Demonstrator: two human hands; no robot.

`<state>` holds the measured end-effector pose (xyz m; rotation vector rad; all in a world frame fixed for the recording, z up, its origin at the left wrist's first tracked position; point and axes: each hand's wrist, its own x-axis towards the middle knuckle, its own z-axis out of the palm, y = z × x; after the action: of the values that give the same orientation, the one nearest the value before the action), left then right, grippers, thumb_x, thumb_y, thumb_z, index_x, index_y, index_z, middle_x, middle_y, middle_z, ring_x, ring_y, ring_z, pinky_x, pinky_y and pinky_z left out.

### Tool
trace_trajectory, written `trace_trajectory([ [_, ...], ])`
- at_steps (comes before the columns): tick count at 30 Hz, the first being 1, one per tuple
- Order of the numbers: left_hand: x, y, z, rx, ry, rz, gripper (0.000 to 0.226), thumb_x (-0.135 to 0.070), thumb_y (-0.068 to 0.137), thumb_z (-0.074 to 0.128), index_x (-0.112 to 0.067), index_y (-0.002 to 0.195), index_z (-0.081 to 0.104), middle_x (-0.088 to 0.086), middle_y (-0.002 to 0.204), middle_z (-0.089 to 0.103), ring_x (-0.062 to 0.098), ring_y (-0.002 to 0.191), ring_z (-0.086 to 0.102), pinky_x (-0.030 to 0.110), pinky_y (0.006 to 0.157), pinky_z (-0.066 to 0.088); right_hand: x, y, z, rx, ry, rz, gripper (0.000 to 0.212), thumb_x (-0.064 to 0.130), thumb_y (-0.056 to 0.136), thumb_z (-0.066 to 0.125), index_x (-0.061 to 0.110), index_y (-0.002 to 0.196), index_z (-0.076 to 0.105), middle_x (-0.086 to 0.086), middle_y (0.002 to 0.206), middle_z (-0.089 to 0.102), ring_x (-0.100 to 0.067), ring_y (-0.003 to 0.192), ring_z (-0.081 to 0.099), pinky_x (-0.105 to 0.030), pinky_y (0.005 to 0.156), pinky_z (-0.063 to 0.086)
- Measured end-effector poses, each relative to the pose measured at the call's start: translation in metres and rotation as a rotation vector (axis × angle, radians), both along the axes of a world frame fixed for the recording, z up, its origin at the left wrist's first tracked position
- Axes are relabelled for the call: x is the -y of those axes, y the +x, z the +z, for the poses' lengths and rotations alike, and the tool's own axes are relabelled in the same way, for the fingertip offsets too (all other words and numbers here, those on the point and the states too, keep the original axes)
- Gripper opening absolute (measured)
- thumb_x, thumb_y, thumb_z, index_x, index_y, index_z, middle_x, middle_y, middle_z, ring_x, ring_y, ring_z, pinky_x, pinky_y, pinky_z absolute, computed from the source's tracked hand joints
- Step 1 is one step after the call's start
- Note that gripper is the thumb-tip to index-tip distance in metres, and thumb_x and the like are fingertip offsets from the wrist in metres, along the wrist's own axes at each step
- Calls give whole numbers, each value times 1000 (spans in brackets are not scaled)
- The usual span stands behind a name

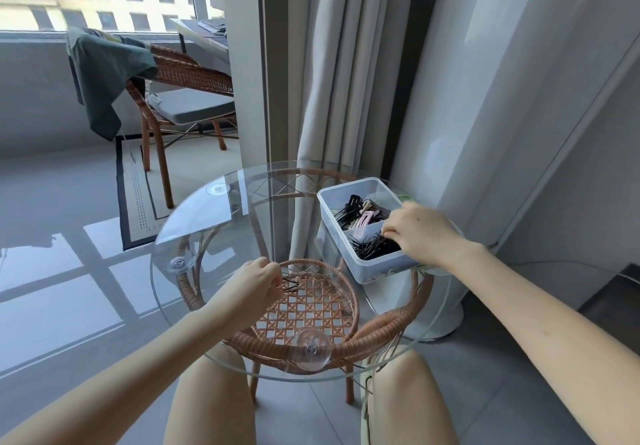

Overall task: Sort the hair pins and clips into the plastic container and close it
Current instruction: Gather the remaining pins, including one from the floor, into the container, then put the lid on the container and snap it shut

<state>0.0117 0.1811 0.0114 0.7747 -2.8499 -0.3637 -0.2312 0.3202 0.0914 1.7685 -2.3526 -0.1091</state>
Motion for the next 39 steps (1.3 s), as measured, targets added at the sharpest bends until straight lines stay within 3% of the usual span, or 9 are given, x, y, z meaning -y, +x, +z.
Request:
trace_trajectory([
  [5, 1, -4, -3, 38, -66, 6, 32, -29, 90, 53, -16, 119, 52, 4, 118, 51, 18, 105, 49, 27, 90, 45, -21, -14, 0, 46, -211, -345, 35, 40, 93, 44, 15, 113, 56, -8, 115, 62, -31, 106, 57, -37, 81, 47],
  [9, 4, -10, -3, 55, -150, -53, 27, -24, 92, 50, -18, 118, 54, 2, 123, 51, 18, 108, 46, 28, 92, 44, -25, -18, -9, 425, -110, -556, 48, 46, 92, 44, 5, 115, 54, -14, 103, 67, -32, 84, 66, -39, 71, 55],
  [12, 4, -15, -2, 153, -232, -91, 31, -16, 94, 46, -15, 124, 50, 3, 127, 51, 19, 112, 45, 28, 97, 41, -22, -19, -14, 640, -189, -589, 23, 25, 92, 44, 6, 89, 58, -16, 70, 68, -27, 51, 63, -34, 56, 55],
  [17, -7, -18, 1, 309, -292, -103, 35, -10, 91, 50, -4, 125, 45, 10, 121, 55, 25, 108, 52, 31, 98, 44, -17, -21, -17, 680, -329, -628, 36, 2, 84, 38, 9, 49, 41, -14, 47, 64, -16, 29, 53, -21, 49, 49],
  [22, -7, -16, 5, 283, -171, -13, 27, -3, 94, 38, -3, 119, 48, 12, 111, 60, 22, 90, 55, 26, 84, 47, -15, 1, -24, 717, -379, -565, 29, 2, 88, 36, 1, 63, 51, -21, 56, 67, -12, 27, 53, -19, 40, 47],
  [27, 3, 3, 46, 75, 38, 134, 17, -16, 95, 39, -12, 79, 41, -4, 67, 42, 16, 67, 45, 20, 56, 38, -10, 31, -26, 745, -370, -432, 40, 3, 92, 36, 8, 53, 42, -22, 56, 66, -17, 37, 60, -21, 42, 44],
  [31, 1, 9, 82, -115, 66, 52, 20, -13, 94, 41, -13, 73, 43, -4, 69, 48, 11, 60, 41, 20, 55, 35, 6, 60, -33, 845, -330, -384, 36, 5, 93, 34, 4, 59, 47, -24, 57, 65, -23, 42, 62, -26, 47, 52],
  [36, -11, -22, 104, -4, 115, -68, 17, -10, 92, 40, -8, 78, 49, 8, 73, 49, 14, 58, 35, 22, 52, 31, 15, 76, -37, 937, -314, -310, 33, 8, 87, 36, 3, 56, 44, -30, 61, 65, -25, 43, 65, -42, 57, 56],
  [39, -5, -33, 103, 140, 147, -125, 17, -10, 91, 41, -10, 75, 47, 9, 72, 45, 16, 57, 33, 21, 51, 28, 7, 69, -34, 1019, -293, -307, 39, 23, 93, 43, -7, 75, 60, -23, 67, 67, -25, 51, 66, -33, 49, 54],
])
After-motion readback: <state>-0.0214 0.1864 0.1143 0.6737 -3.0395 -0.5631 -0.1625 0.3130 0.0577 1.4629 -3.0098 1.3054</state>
